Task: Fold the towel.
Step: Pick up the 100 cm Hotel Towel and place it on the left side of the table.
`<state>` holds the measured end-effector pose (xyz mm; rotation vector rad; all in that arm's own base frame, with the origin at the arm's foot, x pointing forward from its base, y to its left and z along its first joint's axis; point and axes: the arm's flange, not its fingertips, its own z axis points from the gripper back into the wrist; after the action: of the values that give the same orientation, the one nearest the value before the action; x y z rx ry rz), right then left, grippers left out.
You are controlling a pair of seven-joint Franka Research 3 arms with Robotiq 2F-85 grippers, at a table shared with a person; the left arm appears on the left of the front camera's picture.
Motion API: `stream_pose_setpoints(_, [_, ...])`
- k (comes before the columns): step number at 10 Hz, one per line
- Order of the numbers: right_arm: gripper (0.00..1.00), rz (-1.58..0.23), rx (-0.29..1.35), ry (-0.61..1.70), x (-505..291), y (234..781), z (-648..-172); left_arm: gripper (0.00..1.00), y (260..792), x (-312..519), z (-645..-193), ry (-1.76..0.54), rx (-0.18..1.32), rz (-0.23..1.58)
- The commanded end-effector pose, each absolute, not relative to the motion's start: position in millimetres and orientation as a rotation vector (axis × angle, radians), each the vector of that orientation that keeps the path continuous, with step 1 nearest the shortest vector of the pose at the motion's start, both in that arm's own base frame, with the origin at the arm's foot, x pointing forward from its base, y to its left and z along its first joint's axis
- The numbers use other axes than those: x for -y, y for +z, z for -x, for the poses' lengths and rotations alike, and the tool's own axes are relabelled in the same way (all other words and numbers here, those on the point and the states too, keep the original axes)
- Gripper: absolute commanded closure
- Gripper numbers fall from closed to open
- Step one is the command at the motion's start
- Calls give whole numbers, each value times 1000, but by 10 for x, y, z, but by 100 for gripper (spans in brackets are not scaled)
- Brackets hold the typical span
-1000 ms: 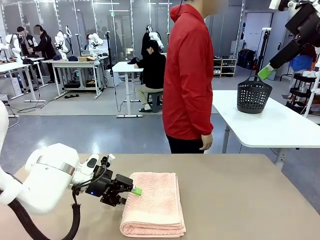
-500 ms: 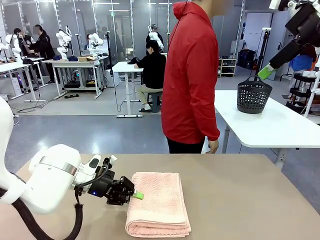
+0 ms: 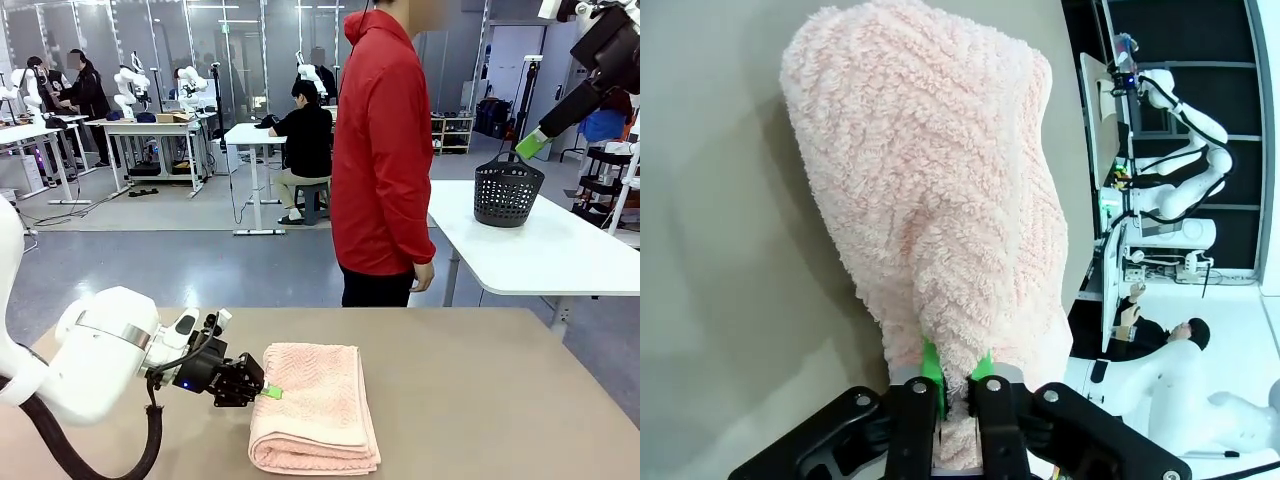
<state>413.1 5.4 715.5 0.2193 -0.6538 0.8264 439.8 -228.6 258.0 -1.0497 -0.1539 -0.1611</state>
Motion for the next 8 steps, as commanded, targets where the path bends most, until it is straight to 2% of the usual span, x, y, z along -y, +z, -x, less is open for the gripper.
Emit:
stream_pose_setpoints(1, [0, -219, 649, 830, -44, 7145, -4123, 100, 2673, 2169, -4433, -174, 137, 1091])
stream_pose_setpoints(8, [0, -219, 649, 830, -44, 7145, -4123, 100, 2972, 894, -4476, -146, 155, 1028])
